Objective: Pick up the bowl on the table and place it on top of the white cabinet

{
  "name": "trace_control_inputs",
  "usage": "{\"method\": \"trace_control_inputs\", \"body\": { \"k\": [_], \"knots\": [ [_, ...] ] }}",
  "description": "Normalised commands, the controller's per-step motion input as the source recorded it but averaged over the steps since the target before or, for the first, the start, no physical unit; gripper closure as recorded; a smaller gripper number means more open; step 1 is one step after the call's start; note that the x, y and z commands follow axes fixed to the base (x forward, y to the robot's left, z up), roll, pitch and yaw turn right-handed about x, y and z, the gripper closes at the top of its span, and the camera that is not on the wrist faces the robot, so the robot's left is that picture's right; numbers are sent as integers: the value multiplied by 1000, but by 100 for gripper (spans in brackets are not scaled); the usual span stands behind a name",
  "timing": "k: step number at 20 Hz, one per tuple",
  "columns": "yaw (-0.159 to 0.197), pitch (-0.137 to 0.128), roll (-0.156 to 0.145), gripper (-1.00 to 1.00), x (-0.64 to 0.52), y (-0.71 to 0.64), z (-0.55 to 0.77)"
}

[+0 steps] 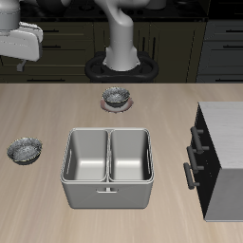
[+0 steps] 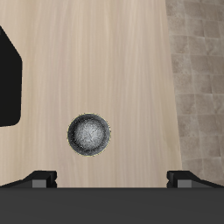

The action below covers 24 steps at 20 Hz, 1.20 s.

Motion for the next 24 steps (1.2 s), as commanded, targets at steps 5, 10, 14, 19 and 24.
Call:
{"method": "trace_control_inputs", "body": {
  "k": [5,10,14,19,24],
  "knots": [
    [-22,15,3,-100,63,-6,-282],
    [-15,13,-7,-100,53,-41,-203],
    [-4,17,1,-100,38,-25,-317],
    [-5,12,6,-100,5,31,-199],
    [24,-3,27,-100,-26,128,-237]
  ]
}}
